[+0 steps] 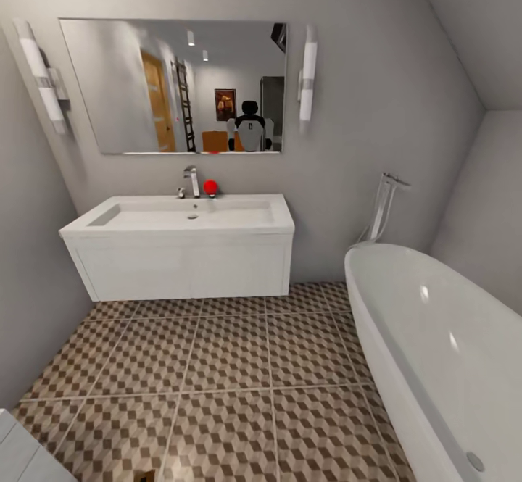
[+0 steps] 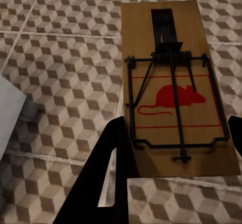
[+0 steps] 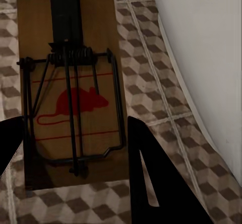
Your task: Take the four mousetraps from the cabinet in the bathroom and place them on the bathroom floor. Make sure all four end up on the same floor surface, and ensure that at least two of them are either under or directly next to the same bathroom sink.
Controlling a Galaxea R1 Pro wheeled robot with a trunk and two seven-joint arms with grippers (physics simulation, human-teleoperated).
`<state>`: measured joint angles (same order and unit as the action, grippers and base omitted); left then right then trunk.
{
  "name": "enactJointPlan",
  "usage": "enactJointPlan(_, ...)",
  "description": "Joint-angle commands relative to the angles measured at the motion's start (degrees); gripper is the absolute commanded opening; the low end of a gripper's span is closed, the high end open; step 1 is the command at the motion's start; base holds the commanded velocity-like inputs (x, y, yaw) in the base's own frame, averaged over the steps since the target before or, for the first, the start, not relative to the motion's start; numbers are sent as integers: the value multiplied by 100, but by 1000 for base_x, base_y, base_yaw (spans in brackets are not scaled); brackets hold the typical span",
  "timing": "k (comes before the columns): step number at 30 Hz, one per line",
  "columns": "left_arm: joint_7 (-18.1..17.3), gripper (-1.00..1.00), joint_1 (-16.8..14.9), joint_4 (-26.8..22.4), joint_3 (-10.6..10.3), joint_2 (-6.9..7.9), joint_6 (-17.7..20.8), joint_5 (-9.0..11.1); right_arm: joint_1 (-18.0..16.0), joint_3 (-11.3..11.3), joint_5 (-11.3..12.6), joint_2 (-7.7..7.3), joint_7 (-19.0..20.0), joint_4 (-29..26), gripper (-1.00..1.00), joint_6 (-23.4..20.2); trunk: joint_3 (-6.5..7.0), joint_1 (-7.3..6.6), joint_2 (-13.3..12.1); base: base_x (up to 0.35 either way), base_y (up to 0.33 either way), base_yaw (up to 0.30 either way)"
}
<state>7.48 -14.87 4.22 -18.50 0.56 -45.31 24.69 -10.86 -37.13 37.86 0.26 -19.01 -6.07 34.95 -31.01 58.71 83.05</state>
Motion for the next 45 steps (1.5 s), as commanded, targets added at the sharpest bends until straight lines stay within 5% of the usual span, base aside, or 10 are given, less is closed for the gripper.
enactJointPlan(1, 51, -100, -7, 17, -48, -3, -21, -8, -4, -49, 32, 0, -24, 0, -100, 11, -6, 2, 3, 239, 0, 0)
enactJointPlan(19, 52, -100, -7, 17, -48, -3, -21, -8, -4, -49, 33, 0, -25, 0, -100, 11, -6, 2, 3, 218, 72, 0)
enactJointPlan(45, 51, -100, -7, 17, -48, -3, -21, -8, -4, -49, 28, 0, -32, 0, -100, 11, -6, 2, 3, 6, 4, 25)
